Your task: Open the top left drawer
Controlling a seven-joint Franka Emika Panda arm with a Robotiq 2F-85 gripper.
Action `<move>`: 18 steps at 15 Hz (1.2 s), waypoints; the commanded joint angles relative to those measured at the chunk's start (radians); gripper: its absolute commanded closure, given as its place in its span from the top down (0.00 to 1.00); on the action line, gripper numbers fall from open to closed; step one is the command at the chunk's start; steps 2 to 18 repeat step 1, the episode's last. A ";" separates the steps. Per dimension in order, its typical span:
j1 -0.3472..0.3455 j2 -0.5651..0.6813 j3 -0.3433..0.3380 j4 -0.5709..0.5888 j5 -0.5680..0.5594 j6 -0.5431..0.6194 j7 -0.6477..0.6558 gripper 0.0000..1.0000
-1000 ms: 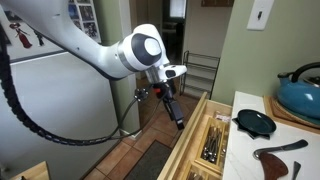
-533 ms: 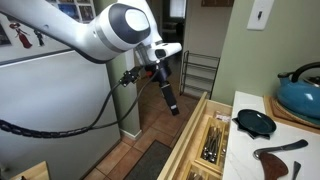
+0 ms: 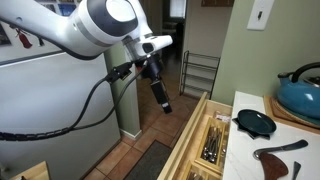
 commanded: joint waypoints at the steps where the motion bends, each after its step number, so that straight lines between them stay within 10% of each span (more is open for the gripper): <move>1: -0.036 0.000 0.034 0.000 0.010 0.002 -0.007 1.00; 18: -0.036 0.000 0.034 0.000 0.010 0.002 -0.007 1.00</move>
